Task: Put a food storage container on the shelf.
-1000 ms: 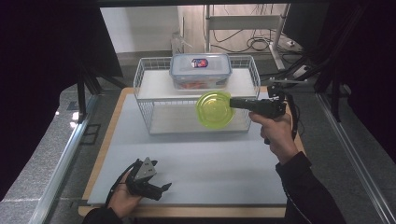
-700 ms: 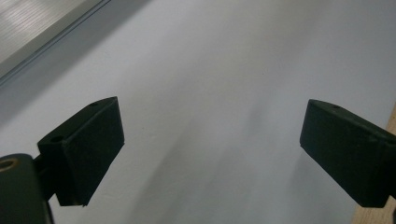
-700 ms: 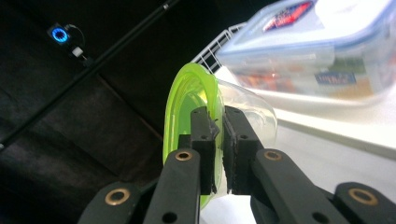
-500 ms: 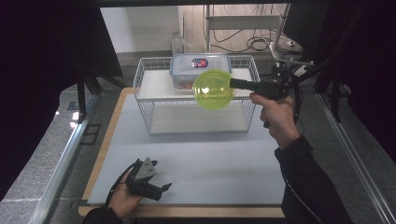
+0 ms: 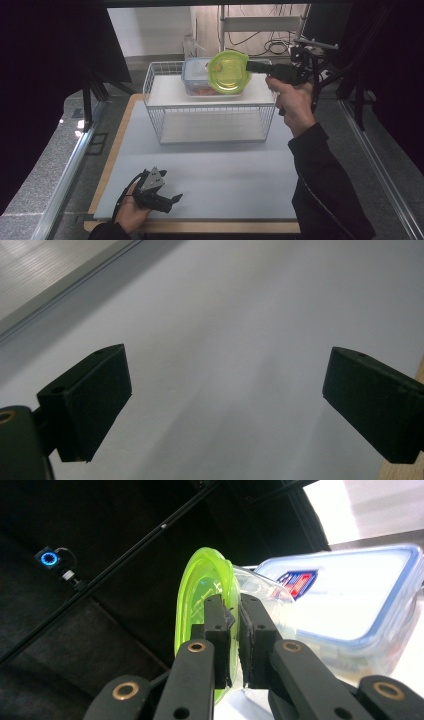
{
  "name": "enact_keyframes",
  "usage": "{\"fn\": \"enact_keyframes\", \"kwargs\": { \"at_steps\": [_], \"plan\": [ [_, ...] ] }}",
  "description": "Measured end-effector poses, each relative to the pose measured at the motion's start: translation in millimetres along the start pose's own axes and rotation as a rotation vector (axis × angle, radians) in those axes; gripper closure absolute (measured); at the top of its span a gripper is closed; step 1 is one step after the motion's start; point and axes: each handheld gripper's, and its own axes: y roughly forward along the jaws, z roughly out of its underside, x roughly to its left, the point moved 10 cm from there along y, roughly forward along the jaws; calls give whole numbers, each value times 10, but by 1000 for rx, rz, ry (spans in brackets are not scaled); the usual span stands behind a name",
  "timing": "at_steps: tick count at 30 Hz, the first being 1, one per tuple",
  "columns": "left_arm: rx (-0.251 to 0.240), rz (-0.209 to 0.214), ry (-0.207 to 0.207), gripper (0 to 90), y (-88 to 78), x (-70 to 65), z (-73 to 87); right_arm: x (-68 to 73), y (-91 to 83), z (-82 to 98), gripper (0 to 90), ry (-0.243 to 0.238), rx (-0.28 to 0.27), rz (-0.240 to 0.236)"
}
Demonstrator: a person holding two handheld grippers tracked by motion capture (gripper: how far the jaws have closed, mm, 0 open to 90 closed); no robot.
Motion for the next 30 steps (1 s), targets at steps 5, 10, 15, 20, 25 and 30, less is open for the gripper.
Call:
{"fn": "enact_keyframes", "kwargs": {
  "at_steps": [5, 10, 15, 20, 25, 30],
  "plan": [
    [-1, 3, 2, 53, -1, -6, 0, -50, 125, -115, 844, 4, -5, 23],
    [-1, 7, 3, 53, -1, -14, 0, -119, 283, -213, 843, 22, -13, 44],
    [0, 11, 2, 54, 2, -16, 6, -193, 453, -276, 843, 49, -24, 52],
    [-2, 12, 4, 54, -6, -18, 3, -273, 626, -310, 842, 72, -23, 64],
    [-4, 14, 3, 55, -7, -20, 4, -343, 732, -324, 842, 100, -25, 67],
    [-2, 18, 6, 55, -5, -26, 6, -386, 826, -361, 825, 111, -37, 80]
  ]
}}
